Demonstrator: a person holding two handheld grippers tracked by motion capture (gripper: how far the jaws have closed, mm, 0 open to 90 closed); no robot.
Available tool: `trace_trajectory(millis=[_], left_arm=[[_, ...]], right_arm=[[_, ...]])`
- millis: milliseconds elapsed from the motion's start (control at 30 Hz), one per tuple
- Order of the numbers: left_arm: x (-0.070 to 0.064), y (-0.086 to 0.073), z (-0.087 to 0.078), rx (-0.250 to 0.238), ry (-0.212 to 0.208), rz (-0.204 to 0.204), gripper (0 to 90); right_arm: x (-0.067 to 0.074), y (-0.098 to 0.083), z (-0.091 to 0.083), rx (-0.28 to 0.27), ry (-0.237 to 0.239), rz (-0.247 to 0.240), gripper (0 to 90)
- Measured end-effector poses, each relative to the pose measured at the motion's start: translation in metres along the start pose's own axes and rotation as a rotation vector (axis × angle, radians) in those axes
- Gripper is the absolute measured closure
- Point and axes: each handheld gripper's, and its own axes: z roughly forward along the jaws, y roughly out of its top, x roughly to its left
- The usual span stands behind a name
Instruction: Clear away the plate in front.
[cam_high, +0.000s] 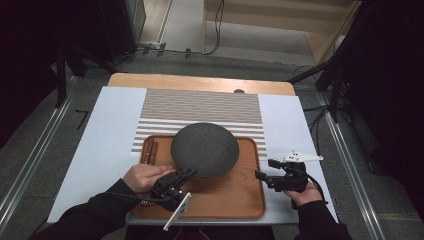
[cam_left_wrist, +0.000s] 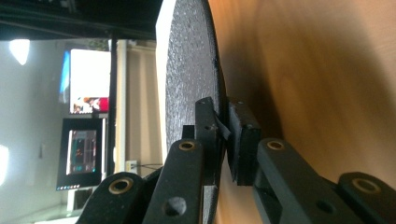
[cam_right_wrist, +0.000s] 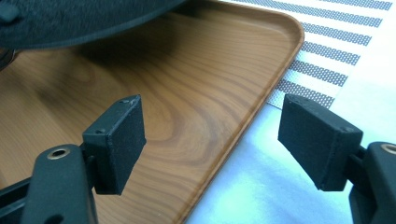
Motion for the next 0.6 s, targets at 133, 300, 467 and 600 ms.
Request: trace_trajectory(millis=[133,300,467,600], left_arm=[[-0.004,0.006,-0.006,-0.024,-0.013,0.029,84.6],[-0.008,0.013,-0.017,-0.046,-0.011,0.024,84.9],[-0.013,0.015,-0.026,-0.068,-0.02,0.032,84.9],[-0.019,0.012,-0.029,-0.073,-0.072,0.016,84.4]], right_arm=[[0.001,-0.001,-0.002,0.001,-0.008,0.001,21.0],[-0.001,-0.002,-0.004,-0.005,-0.012,0.004,21.1],[-0.001,-0.002,-0.003,-0.003,-0.012,0.001,21.2],[-0.001,-0.001,-0.002,-0.004,-0.01,0.002,21.2]])
